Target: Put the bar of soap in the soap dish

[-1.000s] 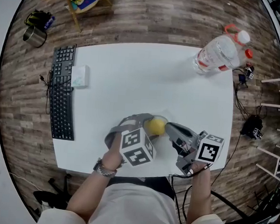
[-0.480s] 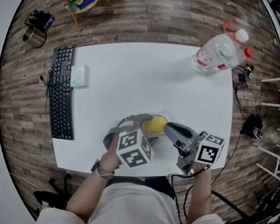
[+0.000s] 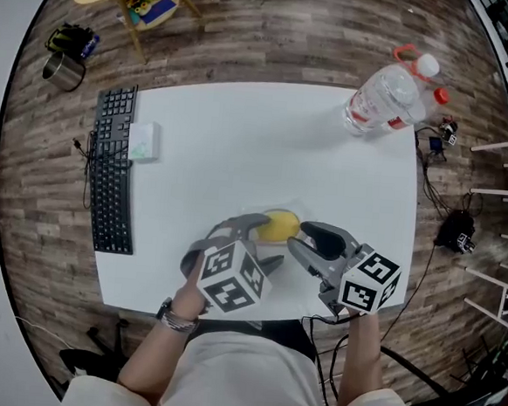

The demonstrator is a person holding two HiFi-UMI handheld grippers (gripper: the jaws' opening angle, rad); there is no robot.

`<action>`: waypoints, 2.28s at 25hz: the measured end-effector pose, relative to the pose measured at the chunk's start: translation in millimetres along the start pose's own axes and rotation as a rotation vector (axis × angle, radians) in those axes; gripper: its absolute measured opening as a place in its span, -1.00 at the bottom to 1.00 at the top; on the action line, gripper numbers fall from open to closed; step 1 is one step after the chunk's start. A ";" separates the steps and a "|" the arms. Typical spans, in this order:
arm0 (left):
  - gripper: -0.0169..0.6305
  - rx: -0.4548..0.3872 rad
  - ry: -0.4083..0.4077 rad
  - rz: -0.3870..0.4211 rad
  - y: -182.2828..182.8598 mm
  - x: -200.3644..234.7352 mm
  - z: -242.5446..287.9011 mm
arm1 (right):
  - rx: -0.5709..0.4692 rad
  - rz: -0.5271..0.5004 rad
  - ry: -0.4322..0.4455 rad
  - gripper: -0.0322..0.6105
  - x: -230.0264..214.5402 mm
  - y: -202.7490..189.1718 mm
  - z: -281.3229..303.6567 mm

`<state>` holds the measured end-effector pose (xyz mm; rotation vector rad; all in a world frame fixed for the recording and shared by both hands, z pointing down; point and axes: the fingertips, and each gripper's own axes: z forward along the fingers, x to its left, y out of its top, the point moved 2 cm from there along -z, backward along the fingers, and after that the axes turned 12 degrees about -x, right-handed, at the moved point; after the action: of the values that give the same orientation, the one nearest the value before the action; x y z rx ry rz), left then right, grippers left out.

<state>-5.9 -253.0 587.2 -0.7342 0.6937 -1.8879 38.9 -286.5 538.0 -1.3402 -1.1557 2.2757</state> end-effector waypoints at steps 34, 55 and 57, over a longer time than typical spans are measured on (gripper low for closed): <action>-0.60 -0.480 0.464 0.053 74.0 -0.9 -85.4 | -0.153 -0.877 -0.224 -0.27 81.2 69.5 -28.6; -0.89 -0.773 0.578 0.157 147.9 -26.9 -127.9 | -0.357 -0.915 -0.231 -0.27 114.6 117.2 -65.8; -0.92 -0.799 0.595 0.129 150.0 -29.8 -131.3 | -0.377 -0.894 -0.239 -0.28 114.5 119.5 -73.4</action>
<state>-6.5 -262.7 385.9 -0.5632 1.8864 -1.6841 57.1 -262.2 359.5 -0.4407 -1.8470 1.6110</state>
